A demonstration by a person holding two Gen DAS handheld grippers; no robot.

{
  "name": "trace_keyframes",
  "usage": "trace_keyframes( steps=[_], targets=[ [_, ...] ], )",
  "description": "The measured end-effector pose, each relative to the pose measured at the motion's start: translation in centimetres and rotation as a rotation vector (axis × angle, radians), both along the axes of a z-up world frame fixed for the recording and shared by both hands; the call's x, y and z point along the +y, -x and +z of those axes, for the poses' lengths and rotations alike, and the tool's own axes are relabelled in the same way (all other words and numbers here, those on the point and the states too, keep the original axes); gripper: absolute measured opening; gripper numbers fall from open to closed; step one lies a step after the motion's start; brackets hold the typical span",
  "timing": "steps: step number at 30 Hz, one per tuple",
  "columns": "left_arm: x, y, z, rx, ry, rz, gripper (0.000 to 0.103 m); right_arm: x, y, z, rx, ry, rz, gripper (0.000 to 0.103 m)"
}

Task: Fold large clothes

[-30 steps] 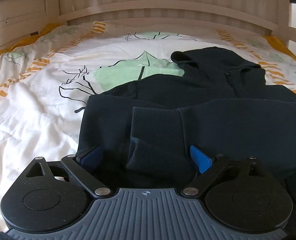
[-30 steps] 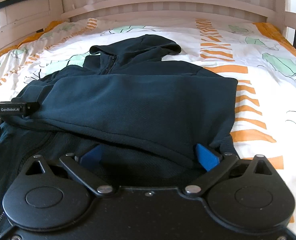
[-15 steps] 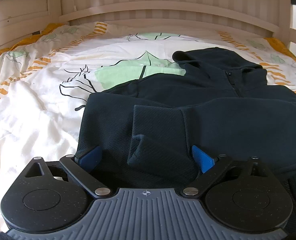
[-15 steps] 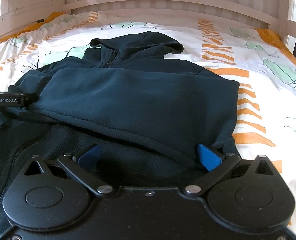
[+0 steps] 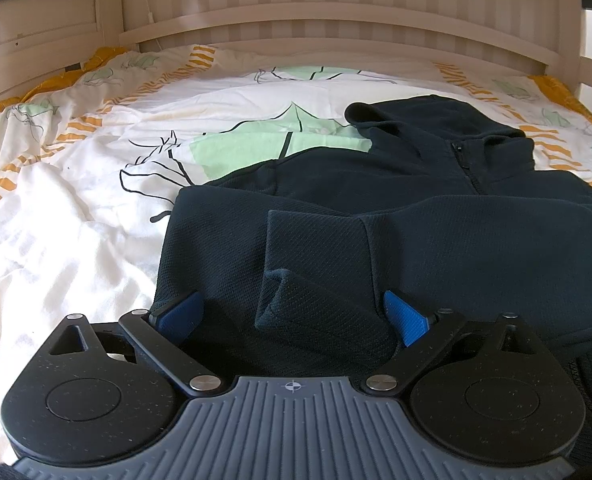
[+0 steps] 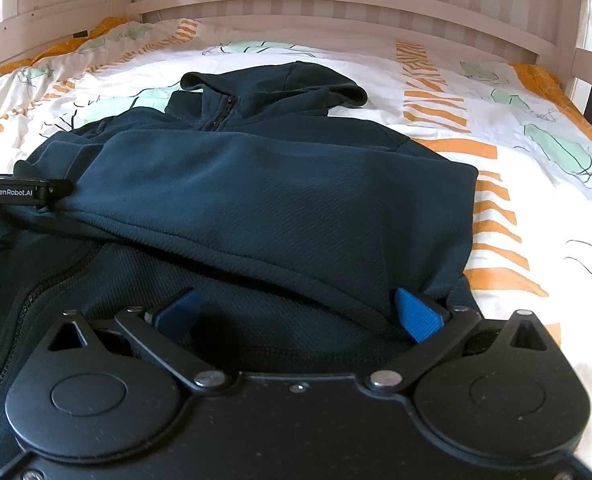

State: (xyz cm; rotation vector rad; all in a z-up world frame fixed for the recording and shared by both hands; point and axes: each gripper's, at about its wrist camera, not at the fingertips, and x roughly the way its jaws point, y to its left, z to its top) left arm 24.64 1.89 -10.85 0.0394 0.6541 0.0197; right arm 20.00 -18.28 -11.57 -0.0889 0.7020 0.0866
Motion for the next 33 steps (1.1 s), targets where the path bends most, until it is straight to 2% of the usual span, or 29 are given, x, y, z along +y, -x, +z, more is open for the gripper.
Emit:
trace_keyframes(
  steps=[20, 26, 33],
  targets=[
    [0.05, -0.01, -0.07, -0.002, 0.0, 0.0, 0.099, -0.09, 0.05, -0.05, -0.001, -0.001, 0.0, 0.102],
    [-0.1, -0.43, -0.44, 0.002, -0.011, 0.006, 0.103, 0.17, 0.08, -0.09, -0.003, 0.013, -0.001, 0.102],
    [0.03, -0.53, -0.73, 0.0, -0.002, 0.01, 0.103, 0.14, 0.01, -0.19, 0.0, 0.009, -0.002, 0.103]
  ],
)
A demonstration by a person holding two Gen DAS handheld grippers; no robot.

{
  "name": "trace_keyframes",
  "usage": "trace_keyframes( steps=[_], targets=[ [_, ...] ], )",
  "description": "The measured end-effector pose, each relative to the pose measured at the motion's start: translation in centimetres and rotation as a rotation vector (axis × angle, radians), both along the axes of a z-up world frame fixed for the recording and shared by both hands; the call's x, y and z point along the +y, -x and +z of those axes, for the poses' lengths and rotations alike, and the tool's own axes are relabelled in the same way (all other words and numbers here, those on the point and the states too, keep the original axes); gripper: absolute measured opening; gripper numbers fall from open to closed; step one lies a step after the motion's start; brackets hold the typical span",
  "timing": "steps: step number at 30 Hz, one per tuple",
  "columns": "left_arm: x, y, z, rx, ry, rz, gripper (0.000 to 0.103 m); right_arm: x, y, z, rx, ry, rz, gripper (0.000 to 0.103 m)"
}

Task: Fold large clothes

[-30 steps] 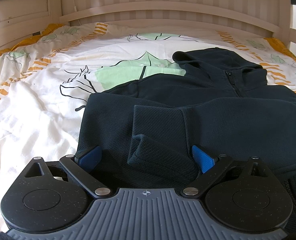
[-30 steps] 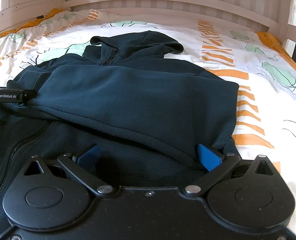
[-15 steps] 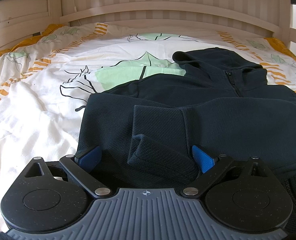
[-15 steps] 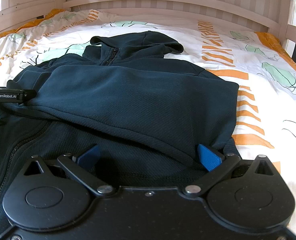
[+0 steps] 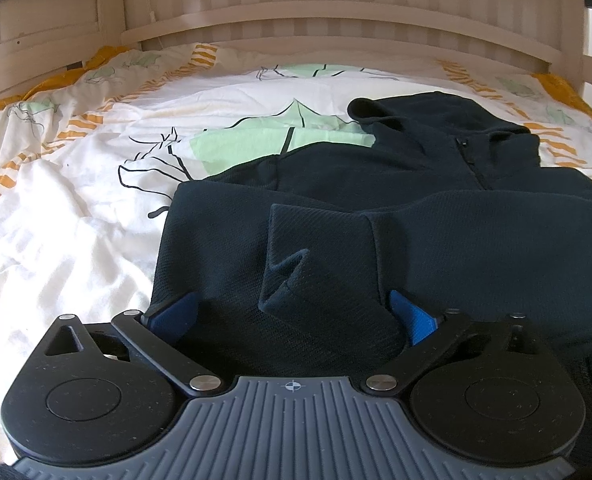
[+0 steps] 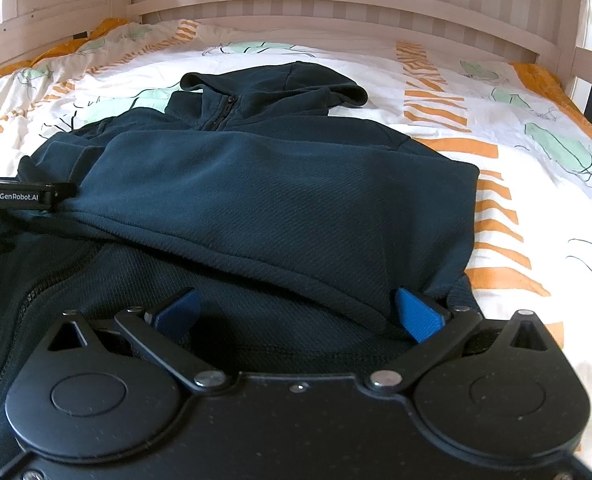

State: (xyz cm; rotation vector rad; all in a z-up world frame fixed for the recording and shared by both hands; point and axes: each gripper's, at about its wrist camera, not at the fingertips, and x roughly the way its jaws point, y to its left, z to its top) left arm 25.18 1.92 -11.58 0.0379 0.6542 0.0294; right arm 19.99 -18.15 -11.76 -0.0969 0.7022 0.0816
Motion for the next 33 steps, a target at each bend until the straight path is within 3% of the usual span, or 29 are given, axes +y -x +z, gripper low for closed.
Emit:
trace_keyframes(
  steps=[5, 8, 11, 14, 17, 19, 20, 21, 23, 25, 28, 30, 33],
  targets=[
    [0.1, 0.1, 0.0, -0.001, 0.004, -0.001, 0.103, 0.2, -0.5, 0.1, 0.024, 0.006, -0.001, 0.103],
    [0.1, 0.1, 0.0, 0.0, 0.006, -0.001, 0.103, 0.0, -0.9, 1.1, 0.088, 0.011, 0.02, 0.102],
    [0.1, 0.1, 0.1, 0.004, 0.007, -0.002, 0.103, -0.5, -1.2, 3.5, 0.137, -0.033, -0.015, 0.093],
    [0.0, 0.1, 0.3, 0.011, 0.005, -0.005, 0.103, -1.6, -1.3, 6.9, 0.057, -0.142, -0.044, 0.093],
    [0.3, -0.3, 0.8, 0.043, 0.02, -0.022, 0.103, -2.2, -2.6, 9.4, -0.024, -0.187, -0.055, 0.094],
    [1.0, -0.5, 1.6, 0.068, 0.05, -0.053, 0.099, -2.3, -3.7, 10.0, -0.06, -0.185, -0.056, 0.094],
    [1.3, -0.4, 2.3, 0.07, 0.069, -0.065, 0.09, -2.3, -4.5, 10.2, -0.074, -0.177, -0.058, 0.094],
    [1.5, -0.2, 3.1, 0.062, 0.089, -0.082, 0.083, -2.3, -5.2, 10.2, -0.087, -0.172, -0.059, 0.094],
    [1.7, -0.1, 5.2, 0.02, 0.099, -0.12, 0.083, -2.6, -6.8, 9.9, -0.106, -0.18, -0.063, 0.094],
    [1.2, -0.5, 7.2, -0.045, 0.056, -0.172, 0.083, -2.7, -8.2, 9.2, -0.109, -0.178, -0.066, 0.093],
    [0.0, -2.7, 9.7, -0.122, -0.022, -0.251, 0.082, -2.8, -10.6, 8.0, -0.107, -0.141, -0.062, 0.073],
    [-0.7, -4.8, 10.5, -0.137, -0.043, -0.286, 0.074, -3.2, -12.4, 7.3, -0.099, -0.137, -0.073, 0.063],
    [-1.9, -8.9, 10.6, -0.146, -0.07, -0.319, 0.064, -4.2, -14.6, 6.8, -0.097, -0.153, -0.092, 0.059]
  ],
)
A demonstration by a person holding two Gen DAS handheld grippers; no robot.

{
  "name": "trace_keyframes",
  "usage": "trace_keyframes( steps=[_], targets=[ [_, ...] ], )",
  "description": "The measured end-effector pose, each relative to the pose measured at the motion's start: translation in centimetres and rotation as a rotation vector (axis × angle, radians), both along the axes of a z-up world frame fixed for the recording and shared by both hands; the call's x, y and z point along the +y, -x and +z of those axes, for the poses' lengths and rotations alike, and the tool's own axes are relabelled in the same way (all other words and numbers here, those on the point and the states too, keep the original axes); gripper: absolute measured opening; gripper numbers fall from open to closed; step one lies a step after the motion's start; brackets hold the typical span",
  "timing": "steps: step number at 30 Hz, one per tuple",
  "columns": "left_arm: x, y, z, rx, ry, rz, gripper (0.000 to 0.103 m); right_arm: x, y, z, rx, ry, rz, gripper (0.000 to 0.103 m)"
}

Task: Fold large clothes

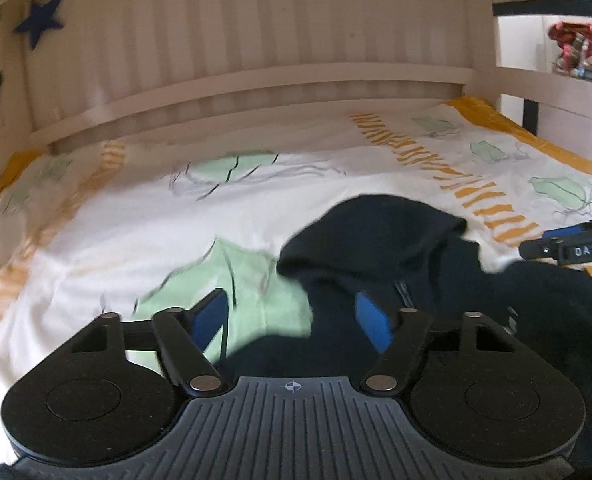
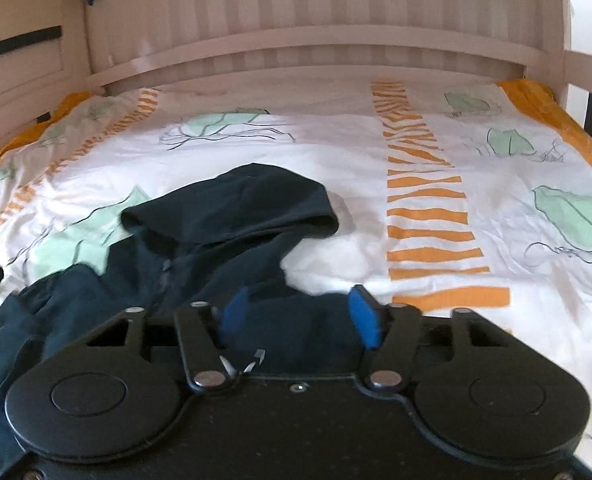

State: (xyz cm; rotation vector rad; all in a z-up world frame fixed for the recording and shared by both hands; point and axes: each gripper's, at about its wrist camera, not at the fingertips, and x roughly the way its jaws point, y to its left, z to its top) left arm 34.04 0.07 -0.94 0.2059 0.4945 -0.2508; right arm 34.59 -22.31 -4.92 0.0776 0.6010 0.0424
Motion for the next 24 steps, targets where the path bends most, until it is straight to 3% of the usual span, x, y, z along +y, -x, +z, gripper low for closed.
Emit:
trace_keyframes(
  steps=[4, 8, 15, 21, 24],
  targets=[
    [-1.1, -4.6, -1.2, -0.022, -0.043, -0.004, 0.062, -0.9, -2.8, -0.2, -0.023, 0.01, -0.014, 0.059],
    [-1.8, -8.2, -3.4, 0.013, -0.096, 0.008, 0.06, -1.5, -6.0, -0.6, -0.012, 0.04, -0.017, 0.059],
    [-2.3, -10.0, -6.9, 0.045, -0.226, -0.043, 0.06, -2.2, -10.0, -2.4, 0.033, 0.085, -0.018, 0.059],
    [-2.3, -11.2, -6.9, 0.017, -0.193, -0.033, 0.06, -2.5, -11.3, -3.8, 0.053, 0.095, -0.004, 0.059],
    [-2.9, -12.2, -6.9, 0.014, -0.219, -0.045, 0.06, -2.6, -11.8, -4.1, 0.053, 0.091, 0.001, 0.059]
  ],
)
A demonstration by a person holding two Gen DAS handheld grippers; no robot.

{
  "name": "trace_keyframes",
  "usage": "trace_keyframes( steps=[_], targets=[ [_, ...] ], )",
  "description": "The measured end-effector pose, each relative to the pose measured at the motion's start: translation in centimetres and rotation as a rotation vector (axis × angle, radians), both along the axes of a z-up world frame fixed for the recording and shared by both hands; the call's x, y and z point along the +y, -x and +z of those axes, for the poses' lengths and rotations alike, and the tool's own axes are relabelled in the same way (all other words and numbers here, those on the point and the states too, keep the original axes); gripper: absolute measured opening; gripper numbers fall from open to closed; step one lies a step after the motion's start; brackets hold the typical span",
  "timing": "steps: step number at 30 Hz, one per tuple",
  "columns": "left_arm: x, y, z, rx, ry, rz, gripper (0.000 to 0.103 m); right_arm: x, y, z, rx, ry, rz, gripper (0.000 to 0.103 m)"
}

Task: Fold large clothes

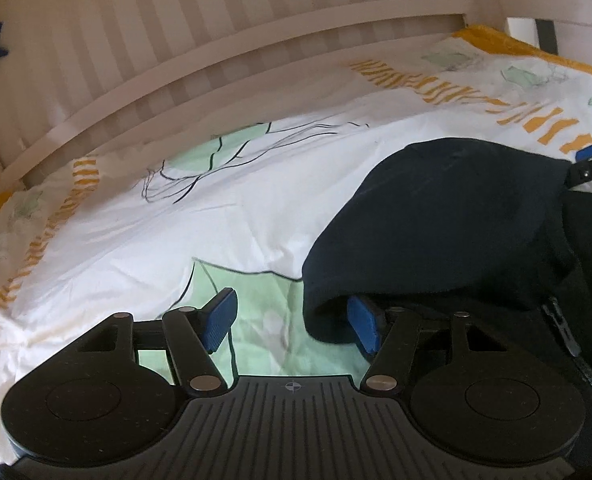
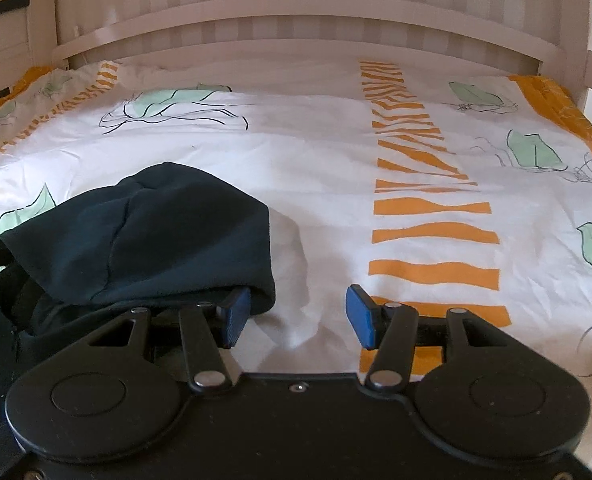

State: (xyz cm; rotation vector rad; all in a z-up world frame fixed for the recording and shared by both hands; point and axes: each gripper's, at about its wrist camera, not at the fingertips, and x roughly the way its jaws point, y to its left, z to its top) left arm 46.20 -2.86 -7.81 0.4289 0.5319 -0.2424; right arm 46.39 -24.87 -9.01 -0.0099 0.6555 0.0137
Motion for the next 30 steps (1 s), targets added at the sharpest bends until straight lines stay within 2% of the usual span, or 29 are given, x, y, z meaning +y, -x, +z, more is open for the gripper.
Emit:
trace_keyframes(
  steps=[4, 6, 10, 12, 14, 20, 23, 27, 30],
  targets=[
    [-1.3, -0.6, -0.3, -0.027, -0.045, -0.052, 0.06, 0.1, -0.6, -0.2, 0.0, 0.0, 0.007, 0.059],
    [-1.9, -0.6, -0.3, -0.043, -0.043, -0.068, 0.06, 0.1, -0.8, -0.3, 0.003, -0.003, 0.009, 0.059],
    [-2.3, -0.5, 0.2, -0.089, 0.004, -0.072, 0.06, 0.0, -0.9, -0.4, 0.003, -0.01, 0.015, 0.059],
    [-1.9, -0.6, 0.8, -0.106, 0.061, -0.062, 0.06, 0.0, -0.9, -0.3, 0.003, -0.011, 0.016, 0.059],
    [-1.2, -1.1, 1.5, -0.108, 0.126, -0.03, 0.06, 0.0, -0.9, -0.3, 0.001, -0.008, 0.019, 0.059],
    [1.8, -2.8, 2.6, -0.078, 0.24, 0.147, 0.059, 0.5, -1.1, 0.3, -0.014, -0.006, 0.02, 0.059],
    [3.7, -3.0, 2.2, -0.043, 0.295, 0.197, 0.06, 1.1, -1.3, 1.4, -0.051, -0.014, 0.034, 0.059],
    [4.6, -2.6, 1.1, -0.028, 0.284, 0.205, 0.06, 2.2, -1.3, 3.4, -0.121, -0.051, 0.07, 0.059],
    [5.0, -2.4, 0.3, -0.002, 0.275, 0.203, 0.061, 2.4, -1.2, 3.3, -0.129, -0.04, 0.083, 0.06]
  ],
)
